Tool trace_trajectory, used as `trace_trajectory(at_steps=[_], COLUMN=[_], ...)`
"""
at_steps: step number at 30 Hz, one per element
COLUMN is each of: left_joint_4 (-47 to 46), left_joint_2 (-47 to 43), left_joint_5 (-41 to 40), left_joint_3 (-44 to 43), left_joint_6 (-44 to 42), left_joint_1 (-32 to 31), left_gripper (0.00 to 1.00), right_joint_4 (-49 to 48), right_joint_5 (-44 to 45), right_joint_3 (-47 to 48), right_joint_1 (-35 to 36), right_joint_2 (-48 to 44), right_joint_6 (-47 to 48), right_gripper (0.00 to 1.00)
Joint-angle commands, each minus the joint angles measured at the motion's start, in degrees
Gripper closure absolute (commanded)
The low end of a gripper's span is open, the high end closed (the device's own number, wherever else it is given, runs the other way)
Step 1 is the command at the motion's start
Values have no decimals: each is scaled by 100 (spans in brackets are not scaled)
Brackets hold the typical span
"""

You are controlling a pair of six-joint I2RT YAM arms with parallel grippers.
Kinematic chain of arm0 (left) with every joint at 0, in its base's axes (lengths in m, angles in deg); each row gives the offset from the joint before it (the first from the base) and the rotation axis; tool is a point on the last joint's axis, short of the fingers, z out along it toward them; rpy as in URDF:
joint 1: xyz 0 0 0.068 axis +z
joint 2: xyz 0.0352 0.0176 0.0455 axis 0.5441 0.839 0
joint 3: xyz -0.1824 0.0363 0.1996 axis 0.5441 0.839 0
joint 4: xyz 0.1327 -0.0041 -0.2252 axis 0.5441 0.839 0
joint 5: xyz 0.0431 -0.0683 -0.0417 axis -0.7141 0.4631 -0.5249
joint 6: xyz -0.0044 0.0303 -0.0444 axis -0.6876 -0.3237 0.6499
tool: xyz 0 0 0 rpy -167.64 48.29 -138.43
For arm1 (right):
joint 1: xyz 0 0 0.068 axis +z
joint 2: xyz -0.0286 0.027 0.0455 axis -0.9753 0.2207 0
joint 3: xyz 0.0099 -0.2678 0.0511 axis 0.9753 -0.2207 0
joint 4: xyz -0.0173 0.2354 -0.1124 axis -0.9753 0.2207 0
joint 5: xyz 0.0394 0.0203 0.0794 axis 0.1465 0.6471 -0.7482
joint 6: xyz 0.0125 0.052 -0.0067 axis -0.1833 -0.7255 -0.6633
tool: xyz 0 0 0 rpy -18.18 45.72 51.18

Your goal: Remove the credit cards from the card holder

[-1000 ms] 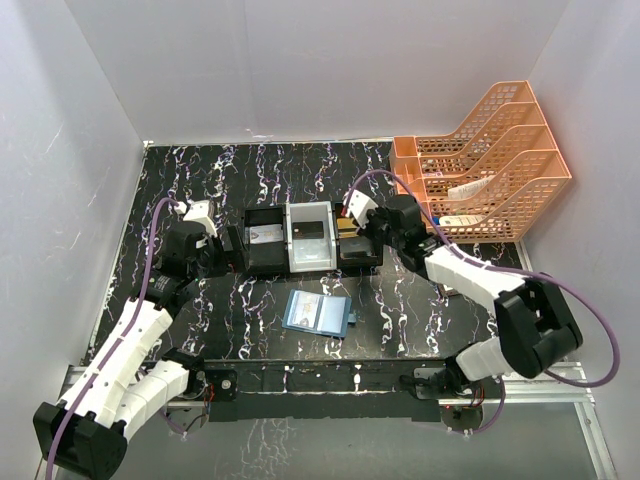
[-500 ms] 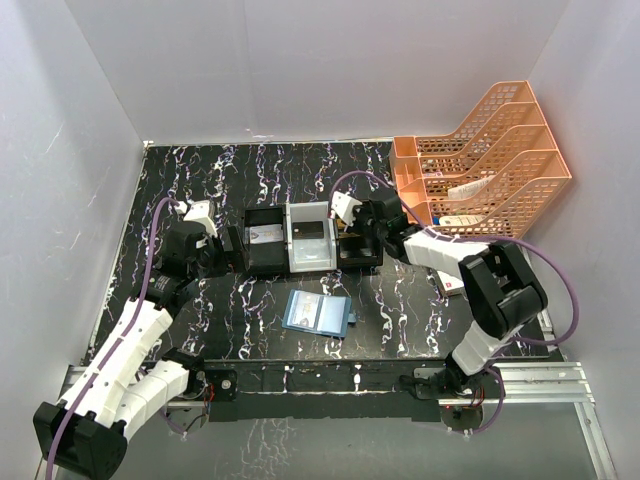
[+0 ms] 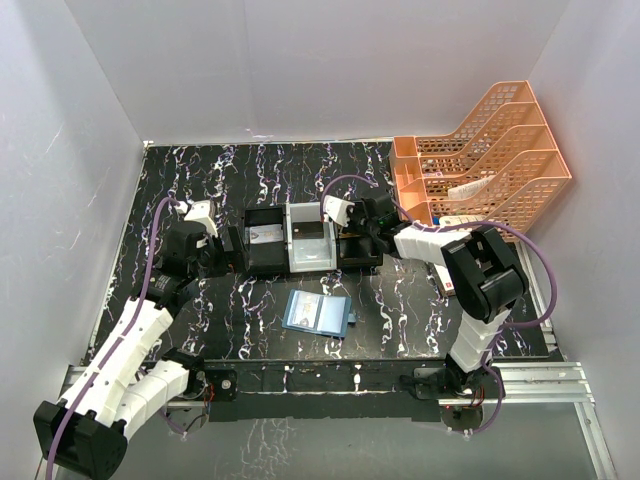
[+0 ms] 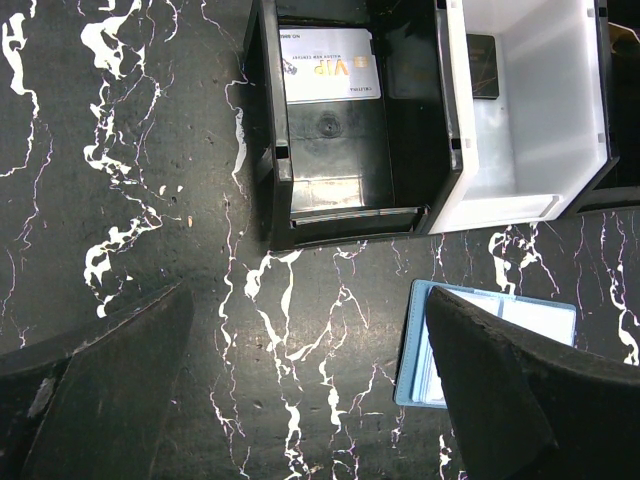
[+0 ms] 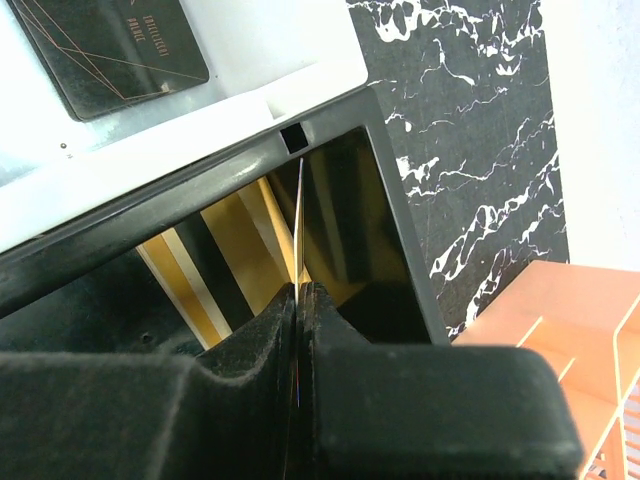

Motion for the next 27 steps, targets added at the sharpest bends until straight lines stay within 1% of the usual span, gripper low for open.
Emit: trace_trajectory(at_steps=[1,3,6,14,16,20,27], left_joint_4=[-31,-36,-23,-10,-10,-9,-18], left_joint_2=[-28,-20,19,63,67,103,131], left_joint_5=[-14,-4,14,-3,1,26,91], left_joint_3=[24,25,11,-7,-3,-10,4], left_joint_6=[-81,-80,-93,-123,-124,-132,-141], left_joint_1=[20,24,24,24,24,21,17], left_gripper=[1,1,1,1,1,1,1], right_joint_4=[-215,-140,-1,181,209,239,283], right_joint_5=[34,-21,-60,-156,-185,-223,-476], right_joint_3=[287,289,333,321,303,292,247], right_joint_1=[31,31,31,40,41,40,40], right_joint_2=[78,105,191,282,256,152,-243], right_joint_6=[295,331,355,429,484,472,259], right_gripper=[98,93,89,83,82,75,67])
